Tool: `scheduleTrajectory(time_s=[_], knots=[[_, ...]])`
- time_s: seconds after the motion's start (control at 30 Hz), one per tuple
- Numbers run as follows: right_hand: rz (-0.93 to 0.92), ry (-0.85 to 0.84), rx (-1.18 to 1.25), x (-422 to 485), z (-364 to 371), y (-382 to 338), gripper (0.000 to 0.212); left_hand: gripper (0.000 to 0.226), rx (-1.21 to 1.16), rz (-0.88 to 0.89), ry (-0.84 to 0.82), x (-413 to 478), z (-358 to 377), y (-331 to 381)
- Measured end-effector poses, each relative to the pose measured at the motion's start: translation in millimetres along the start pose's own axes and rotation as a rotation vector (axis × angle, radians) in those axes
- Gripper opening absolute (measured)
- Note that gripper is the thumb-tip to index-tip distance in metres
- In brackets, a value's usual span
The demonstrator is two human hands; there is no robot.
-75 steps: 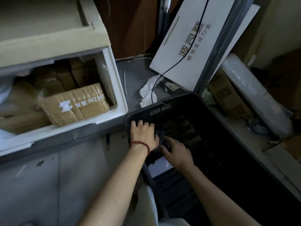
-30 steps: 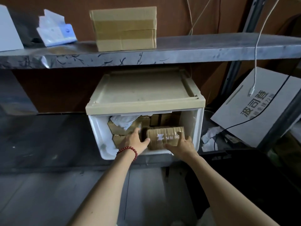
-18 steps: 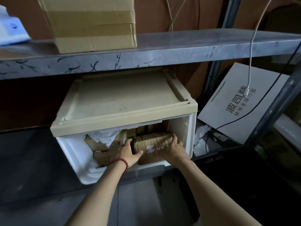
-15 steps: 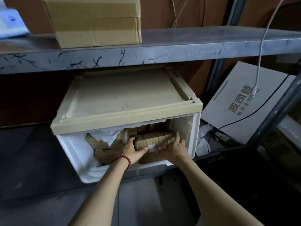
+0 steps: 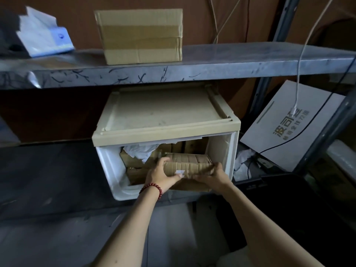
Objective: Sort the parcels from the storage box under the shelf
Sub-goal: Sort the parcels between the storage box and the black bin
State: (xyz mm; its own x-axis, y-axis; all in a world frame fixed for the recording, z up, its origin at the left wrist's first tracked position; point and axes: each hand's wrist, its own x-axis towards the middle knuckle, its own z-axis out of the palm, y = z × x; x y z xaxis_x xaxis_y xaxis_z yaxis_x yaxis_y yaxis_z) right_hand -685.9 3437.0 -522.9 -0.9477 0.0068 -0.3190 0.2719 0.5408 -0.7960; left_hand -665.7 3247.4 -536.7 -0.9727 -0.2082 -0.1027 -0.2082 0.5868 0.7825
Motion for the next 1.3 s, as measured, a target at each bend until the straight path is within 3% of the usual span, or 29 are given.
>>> scheduleTrajectory(time_s=[0.2, 0.37, 0.6, 0.87, 1.0, 1.3], knots=[[0.107, -0.021, 0.014, -40.4, -25.9, 14.9, 0.115, 0.060, -0.080, 0.263, 0.072, -45.3, 7.7, 32.2], [0.195, -0.094, 0.292, -61.1, -40.1, 22.9, 0.102, 0.059, -0.109, 0.317, 0.167, -74.9, 17.3, 47.6], [0.084, -0.045, 0.453, -81.7, -30.2, 25.1, 0.057, 0.048, -0.225, 0.190, 0.329, -102.5, 13.5, 51.9], [-0.307, 0.099, 0.261, -103.4, -38.1, 29.8, 0.049, 0.081, -0.384, -0.027, 0.352, -121.3, 8.8, 32.1], [-0.402, 0.026, 0.258, -108.7, -44.8, 31.5, 0.051, 0.094, -0.454, -0.061, 0.308, -121.7, 5.7, 22.9], [-0.488, -0.079, 0.214, -113.4, -48.5, 25.5, 0.079, 0.101, -0.635, -0.109, 0.274, -120.8, 3.2, 10.5]])
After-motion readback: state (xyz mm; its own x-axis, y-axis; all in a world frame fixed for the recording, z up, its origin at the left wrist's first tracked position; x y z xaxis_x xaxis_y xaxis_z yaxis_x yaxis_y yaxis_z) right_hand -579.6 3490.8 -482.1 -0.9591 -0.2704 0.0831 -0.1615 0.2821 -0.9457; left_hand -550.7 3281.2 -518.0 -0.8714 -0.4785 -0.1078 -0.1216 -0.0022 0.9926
